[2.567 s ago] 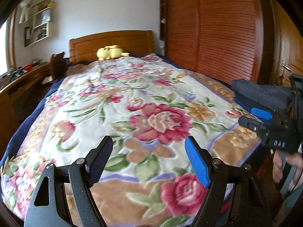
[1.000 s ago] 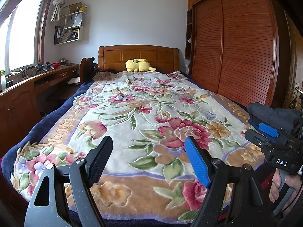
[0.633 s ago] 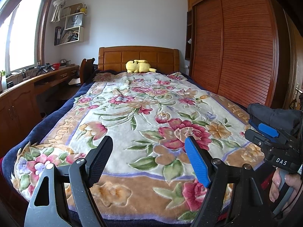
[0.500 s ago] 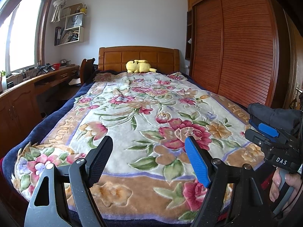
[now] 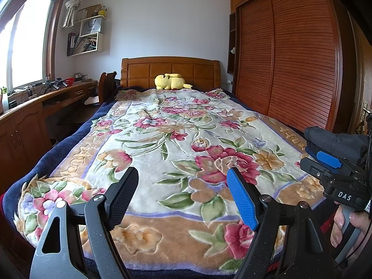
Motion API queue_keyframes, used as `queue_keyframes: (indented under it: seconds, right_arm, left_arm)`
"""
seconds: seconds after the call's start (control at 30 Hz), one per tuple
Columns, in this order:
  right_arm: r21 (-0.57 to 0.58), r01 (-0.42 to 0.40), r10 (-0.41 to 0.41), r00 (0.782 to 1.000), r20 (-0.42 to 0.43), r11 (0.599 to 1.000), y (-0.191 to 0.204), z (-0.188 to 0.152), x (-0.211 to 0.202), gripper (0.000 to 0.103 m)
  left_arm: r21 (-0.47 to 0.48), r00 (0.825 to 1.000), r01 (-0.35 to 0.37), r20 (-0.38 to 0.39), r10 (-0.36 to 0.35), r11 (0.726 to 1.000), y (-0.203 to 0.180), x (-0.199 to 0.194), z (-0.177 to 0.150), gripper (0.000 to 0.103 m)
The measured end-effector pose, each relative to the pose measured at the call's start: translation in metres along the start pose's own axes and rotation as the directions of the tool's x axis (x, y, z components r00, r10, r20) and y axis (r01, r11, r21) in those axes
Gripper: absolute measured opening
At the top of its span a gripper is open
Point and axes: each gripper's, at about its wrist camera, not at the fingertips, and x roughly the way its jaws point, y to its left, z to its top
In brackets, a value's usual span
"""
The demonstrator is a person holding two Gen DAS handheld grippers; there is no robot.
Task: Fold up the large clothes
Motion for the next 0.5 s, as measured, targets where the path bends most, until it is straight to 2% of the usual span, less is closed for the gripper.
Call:
queue_keyframes:
  seconds: [0.5]
  right_arm:
    - [0.009, 0.011, -0.011, 1.000, 0.007, 1.000, 0.0084, -0.0001, 0.0003, 0.087]
  left_arm:
    - [0.002, 1.000, -0.002, 0.006, 0.002, 1.000, -0.0033, -0.0027, 0.0011, 0.079]
